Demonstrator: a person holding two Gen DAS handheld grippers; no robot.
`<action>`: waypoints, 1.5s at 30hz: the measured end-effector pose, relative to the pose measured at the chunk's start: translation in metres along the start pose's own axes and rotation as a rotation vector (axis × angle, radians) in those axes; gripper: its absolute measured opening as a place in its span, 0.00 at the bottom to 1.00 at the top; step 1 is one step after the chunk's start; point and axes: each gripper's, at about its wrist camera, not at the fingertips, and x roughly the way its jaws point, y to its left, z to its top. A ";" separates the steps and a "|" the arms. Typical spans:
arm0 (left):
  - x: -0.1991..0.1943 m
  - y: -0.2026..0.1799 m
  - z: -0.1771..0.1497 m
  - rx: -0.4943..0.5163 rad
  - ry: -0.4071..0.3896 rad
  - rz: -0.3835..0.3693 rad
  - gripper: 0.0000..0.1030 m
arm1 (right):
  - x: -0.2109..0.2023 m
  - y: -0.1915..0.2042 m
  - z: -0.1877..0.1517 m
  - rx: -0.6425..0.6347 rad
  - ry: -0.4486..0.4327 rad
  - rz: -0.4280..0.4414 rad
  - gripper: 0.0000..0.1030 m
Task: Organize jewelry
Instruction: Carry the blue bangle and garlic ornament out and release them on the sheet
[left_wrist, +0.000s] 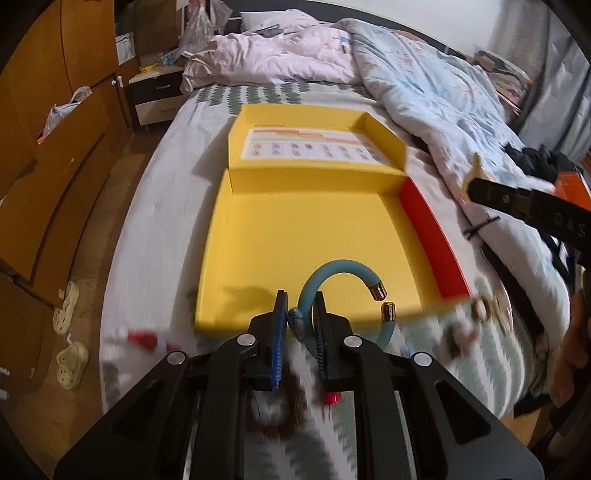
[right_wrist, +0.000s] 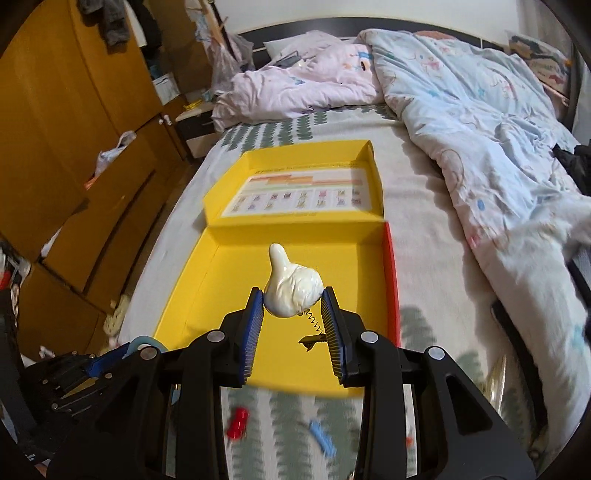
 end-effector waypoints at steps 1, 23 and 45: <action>-0.003 -0.002 -0.007 0.004 0.001 0.004 0.14 | -0.007 0.004 -0.013 -0.012 0.003 -0.001 0.32; 0.025 -0.031 -0.162 0.099 0.167 0.012 0.14 | 0.018 -0.024 -0.148 0.014 0.158 -0.068 0.32; 0.022 -0.041 -0.162 0.107 0.033 0.131 0.67 | 0.033 -0.033 -0.151 0.007 0.132 -0.125 0.41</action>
